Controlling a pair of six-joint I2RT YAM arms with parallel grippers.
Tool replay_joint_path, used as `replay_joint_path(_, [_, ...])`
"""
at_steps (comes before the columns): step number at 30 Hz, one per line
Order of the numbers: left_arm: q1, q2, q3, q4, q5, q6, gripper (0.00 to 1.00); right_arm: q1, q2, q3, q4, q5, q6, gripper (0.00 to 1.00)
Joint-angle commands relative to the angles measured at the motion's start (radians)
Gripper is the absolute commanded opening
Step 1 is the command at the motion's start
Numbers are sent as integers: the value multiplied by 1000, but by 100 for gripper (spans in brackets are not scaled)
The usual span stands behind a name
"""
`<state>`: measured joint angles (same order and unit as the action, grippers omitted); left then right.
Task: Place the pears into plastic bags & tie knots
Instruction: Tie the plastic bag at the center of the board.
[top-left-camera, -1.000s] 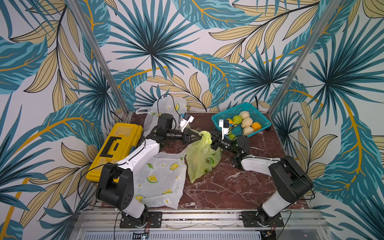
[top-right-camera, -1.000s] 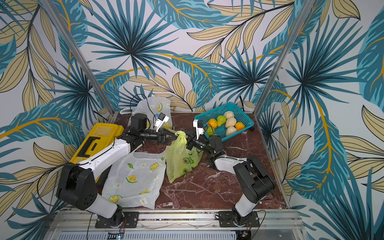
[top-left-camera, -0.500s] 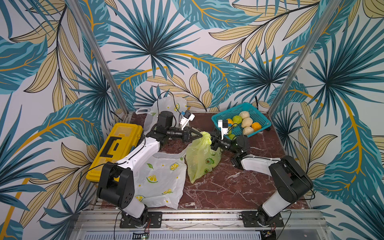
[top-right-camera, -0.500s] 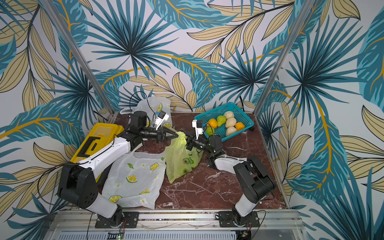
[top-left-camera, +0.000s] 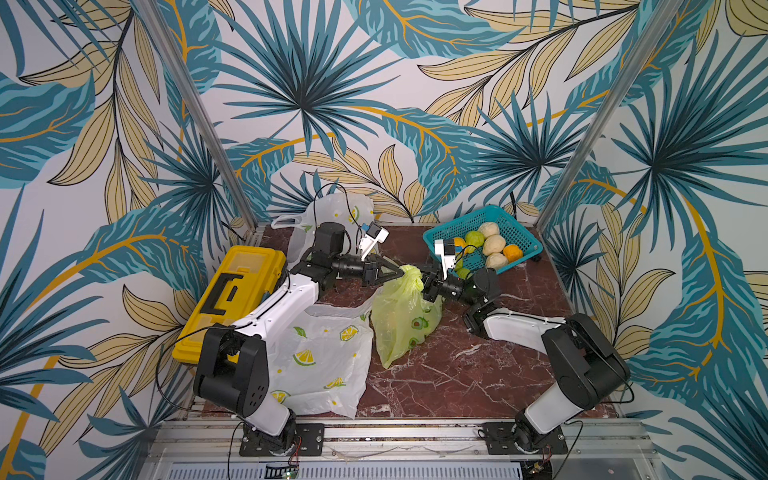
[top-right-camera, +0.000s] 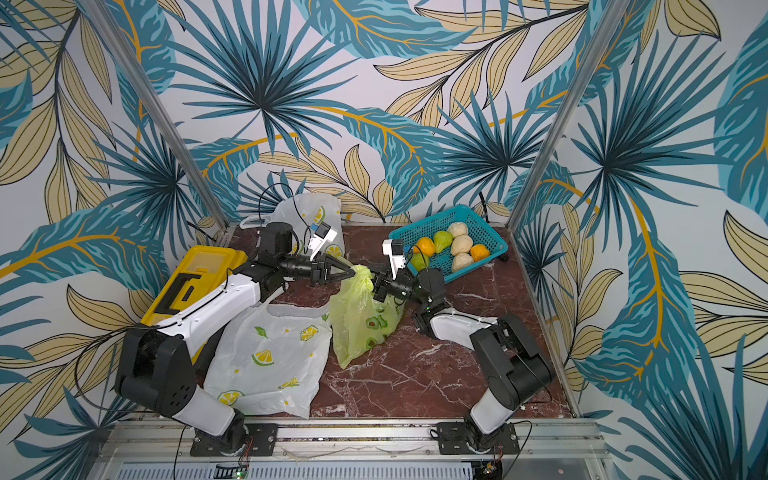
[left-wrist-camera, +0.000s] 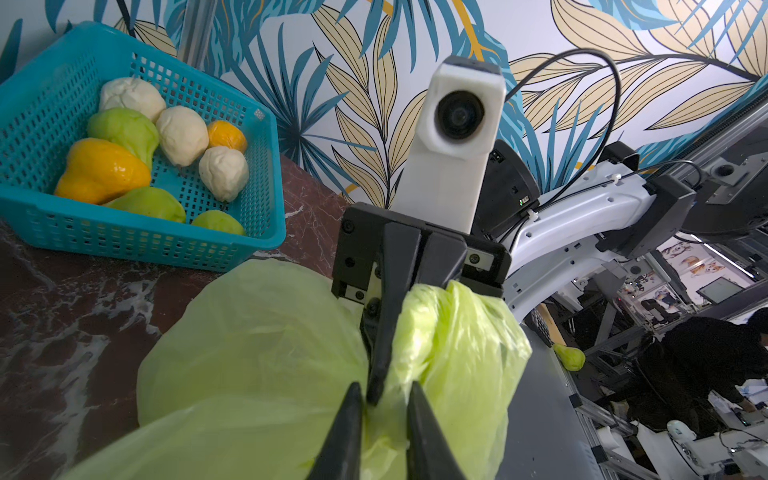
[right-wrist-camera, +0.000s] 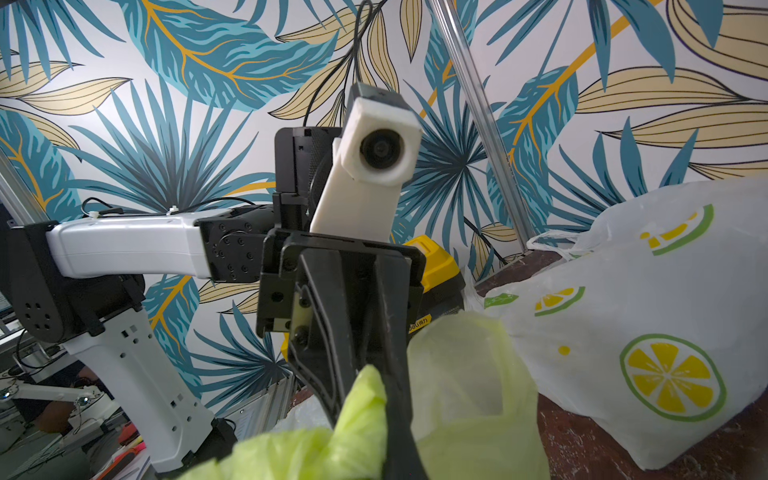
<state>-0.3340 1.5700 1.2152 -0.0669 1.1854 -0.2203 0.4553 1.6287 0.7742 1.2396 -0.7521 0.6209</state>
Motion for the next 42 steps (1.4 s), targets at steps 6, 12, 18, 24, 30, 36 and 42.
replay_joint_path(6, [-6, -40, -54, 15, -23, 15, 28, -8, -33, 16, -40, -8, -14, 0])
replay_joint_path(12, [-8, -27, -33, 15, -39, 9, 23, -7, -26, 19, -39, -17, -7, 0])
replay_joint_path(18, [-23, -12, -6, 16, -37, 8, 29, -6, -24, 13, -37, -17, -3, 0])
replay_joint_path(24, [-27, 5, 3, 15, -40, 10, 11, -6, -24, 14, -35, -19, -2, 0])
replay_joint_path(30, [-11, -10, -15, 16, -46, 15, 0, -10, -47, 2, -68, -9, -26, 3])
replay_joint_path(36, [-4, -24, -25, 15, -69, 15, 0, -14, -76, -4, -123, 6, -40, 16])
replay_joint_path(42, [3, -23, -30, 15, -90, 2, 0, -18, -214, -26, -433, 121, -185, 33])
